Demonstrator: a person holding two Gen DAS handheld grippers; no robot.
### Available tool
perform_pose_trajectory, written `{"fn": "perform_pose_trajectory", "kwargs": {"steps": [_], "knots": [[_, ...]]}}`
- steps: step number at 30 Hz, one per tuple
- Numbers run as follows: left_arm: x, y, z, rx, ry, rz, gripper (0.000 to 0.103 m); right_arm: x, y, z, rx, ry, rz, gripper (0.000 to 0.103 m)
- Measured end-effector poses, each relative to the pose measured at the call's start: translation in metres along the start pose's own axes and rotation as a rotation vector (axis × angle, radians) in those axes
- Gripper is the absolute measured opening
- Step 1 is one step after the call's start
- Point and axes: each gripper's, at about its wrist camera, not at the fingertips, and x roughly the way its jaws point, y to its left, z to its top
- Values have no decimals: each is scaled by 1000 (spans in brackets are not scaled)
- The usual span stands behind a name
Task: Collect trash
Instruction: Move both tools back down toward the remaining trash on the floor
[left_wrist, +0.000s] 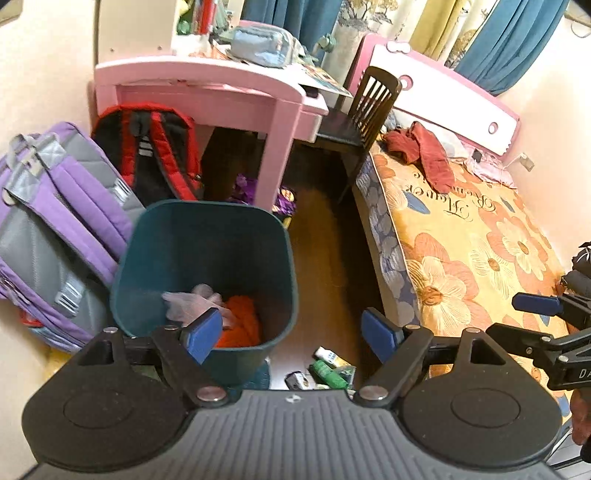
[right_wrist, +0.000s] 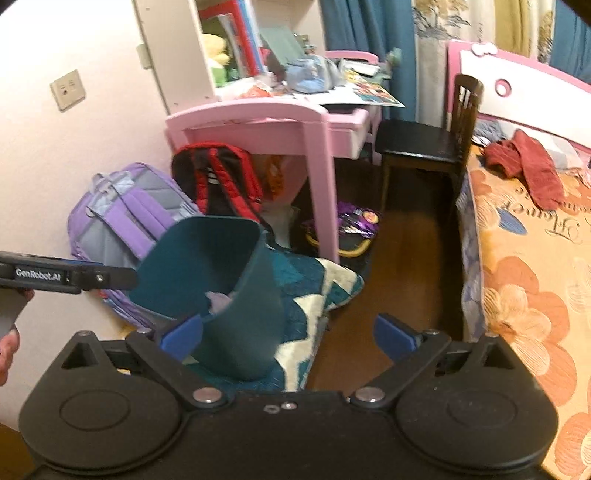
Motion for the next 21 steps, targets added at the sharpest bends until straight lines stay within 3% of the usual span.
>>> {"fn": "perform_pose_trajectory", "kwargs": {"steps": [7,11,17,21], "knots": [[40,-58,-15,-42,9,45,83,9,-68,-23,-22,25,4,99],[74,-86,-27,-92,31,43,101,23,-106,-37,-35,63,9,99],[150,-108,-52,-148,110,58,101,71,-155,-72,-4,146,-3,99],[211,-114,-76,-117,146,90,101,119,-183,-111,46,204,-23,99]]}}
